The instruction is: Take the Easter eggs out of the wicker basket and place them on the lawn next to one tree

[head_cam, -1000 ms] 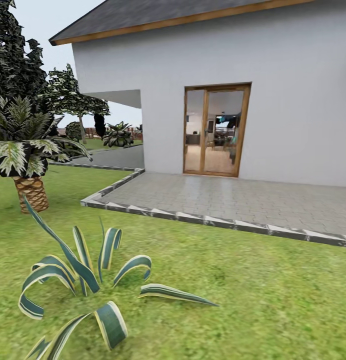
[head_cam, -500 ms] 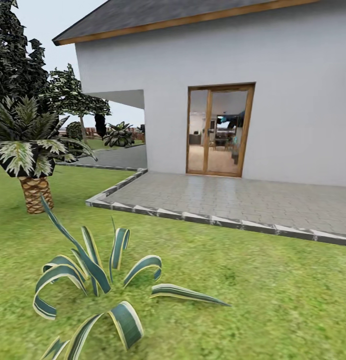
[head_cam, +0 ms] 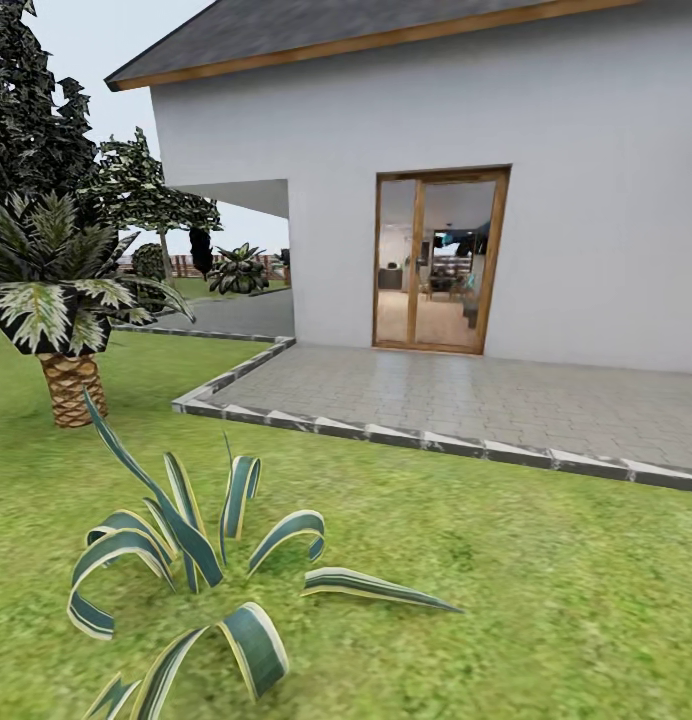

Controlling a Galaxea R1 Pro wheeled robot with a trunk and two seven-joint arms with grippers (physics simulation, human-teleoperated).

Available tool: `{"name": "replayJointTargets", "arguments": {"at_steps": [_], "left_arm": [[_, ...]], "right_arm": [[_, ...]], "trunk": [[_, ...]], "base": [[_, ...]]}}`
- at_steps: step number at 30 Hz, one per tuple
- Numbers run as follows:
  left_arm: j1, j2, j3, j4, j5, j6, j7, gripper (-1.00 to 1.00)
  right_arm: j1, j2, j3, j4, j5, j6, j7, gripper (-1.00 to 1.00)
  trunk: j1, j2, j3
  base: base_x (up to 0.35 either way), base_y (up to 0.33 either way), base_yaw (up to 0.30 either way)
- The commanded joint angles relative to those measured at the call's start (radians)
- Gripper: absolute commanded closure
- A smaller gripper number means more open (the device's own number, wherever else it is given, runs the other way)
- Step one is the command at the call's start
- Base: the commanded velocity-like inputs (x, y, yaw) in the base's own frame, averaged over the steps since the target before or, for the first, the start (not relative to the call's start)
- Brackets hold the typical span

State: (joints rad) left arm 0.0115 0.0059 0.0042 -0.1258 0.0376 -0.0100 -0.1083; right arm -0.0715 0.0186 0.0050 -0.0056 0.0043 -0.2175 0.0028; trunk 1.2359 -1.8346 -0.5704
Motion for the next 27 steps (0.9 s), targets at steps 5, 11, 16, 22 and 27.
{"name": "replayJointTargets", "arguments": {"at_steps": [5, 11, 16, 22, 27], "left_arm": [[0.001, 0.000, 0.000, -0.001, 0.004, -0.001, -0.005, -1.00], [0.001, 0.000, 0.000, -0.001, 0.004, -0.001, -0.006, -1.00], [0.001, 0.000, 0.000, -0.001, 0.004, -0.001, -0.007, -1.00], [0.000, 0.000, 0.000, -0.001, 0.004, -0.001, -0.007, -1.00], [0.001, 0.000, 0.000, -0.001, 0.004, -0.001, -0.007, -1.00]], "right_arm": [[-0.001, 0.000, 0.000, 0.001, 0.000, -0.003, 0.000, -1.00], [-0.001, 0.000, 0.001, 0.001, 0.000, -0.003, 0.000, -1.00], [-0.001, 0.000, 0.001, 0.001, 0.000, -0.003, 0.000, -1.00], [-0.001, 0.001, 0.001, 0.001, 0.000, -0.003, 0.000, -1.00], [-0.001, 0.001, 0.001, 0.001, 0.000, -0.003, 0.000, -1.00]], "trunk": [[0.000, 0.000, -0.001], [0.000, 0.000, -0.001], [0.000, 0.000, -0.001], [0.000, 0.000, -0.001], [0.000, 0.000, -0.001]], "base": [[0.000, 0.009, 0.000], [0.000, 0.124, 0.000], [0.051, 0.191, 0.000], [0.100, 0.199, 0.000], [0.110, 0.196, 0.000]]}}
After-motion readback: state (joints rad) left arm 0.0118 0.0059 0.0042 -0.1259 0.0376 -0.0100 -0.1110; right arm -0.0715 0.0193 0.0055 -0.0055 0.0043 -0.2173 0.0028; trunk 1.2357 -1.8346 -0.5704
